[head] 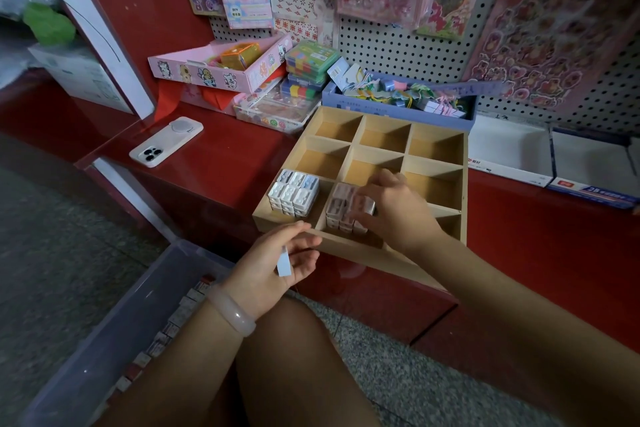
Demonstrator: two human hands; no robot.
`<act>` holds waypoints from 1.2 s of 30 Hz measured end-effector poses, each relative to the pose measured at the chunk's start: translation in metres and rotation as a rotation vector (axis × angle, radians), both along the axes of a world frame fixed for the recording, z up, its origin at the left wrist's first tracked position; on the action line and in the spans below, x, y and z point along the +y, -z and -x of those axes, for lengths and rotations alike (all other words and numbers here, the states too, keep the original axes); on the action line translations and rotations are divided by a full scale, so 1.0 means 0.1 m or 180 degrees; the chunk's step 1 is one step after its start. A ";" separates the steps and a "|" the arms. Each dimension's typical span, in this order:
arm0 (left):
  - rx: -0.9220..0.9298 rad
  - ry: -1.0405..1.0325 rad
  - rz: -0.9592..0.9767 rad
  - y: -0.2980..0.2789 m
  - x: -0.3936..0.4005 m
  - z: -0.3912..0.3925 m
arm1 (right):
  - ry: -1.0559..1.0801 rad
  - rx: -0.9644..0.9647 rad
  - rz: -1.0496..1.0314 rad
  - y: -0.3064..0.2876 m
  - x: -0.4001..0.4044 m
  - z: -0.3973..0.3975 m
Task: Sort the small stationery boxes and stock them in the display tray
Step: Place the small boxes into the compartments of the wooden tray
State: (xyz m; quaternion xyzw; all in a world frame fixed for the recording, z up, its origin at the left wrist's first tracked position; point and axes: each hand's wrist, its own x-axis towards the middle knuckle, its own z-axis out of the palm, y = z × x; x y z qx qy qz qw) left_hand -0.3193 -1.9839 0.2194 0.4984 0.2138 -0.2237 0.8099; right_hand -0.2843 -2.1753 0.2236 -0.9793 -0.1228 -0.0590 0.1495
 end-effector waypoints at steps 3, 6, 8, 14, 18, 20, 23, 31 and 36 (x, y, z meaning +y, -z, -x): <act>-0.0007 -0.0032 0.0046 0.00 0.02 0.01 | -0.0017 0.0092 0.0344 0.01 0.09 -0.01; -0.0026 -0.0046 0.0077 -0.02 0.04 0.01 | -0.0028 0.0048 0.0423 0.02 0.16 -0.03; -0.0011 -0.0075 0.0101 -0.03 0.06 0.01 | -0.0047 0.0024 0.0423 0.01 0.16 -0.02; 0.0061 -0.0091 0.0142 -0.02 0.05 0.02 | -0.0080 -0.0012 0.0595 0.09 0.14 0.00; 0.0149 -0.0133 0.0190 -0.01 0.04 0.02 | -0.0027 -0.0062 0.0508 0.14 0.14 -0.02; 0.0189 -0.0185 0.0281 0.00 0.05 0.02 | 0.0002 -0.0143 0.0444 0.17 0.13 -0.02; 0.0228 -0.0250 0.0511 -0.01 0.05 0.03 | -0.0049 -0.0106 0.0457 0.17 0.12 -0.02; 0.0376 -0.0451 0.0902 -0.05 0.00 0.01 | -0.0442 -0.0464 -0.0493 0.11 0.17 0.04; 0.0172 -0.0379 0.0934 -0.09 -0.08 0.04 | -0.1752 -0.0122 -0.0871 -0.04 0.40 0.20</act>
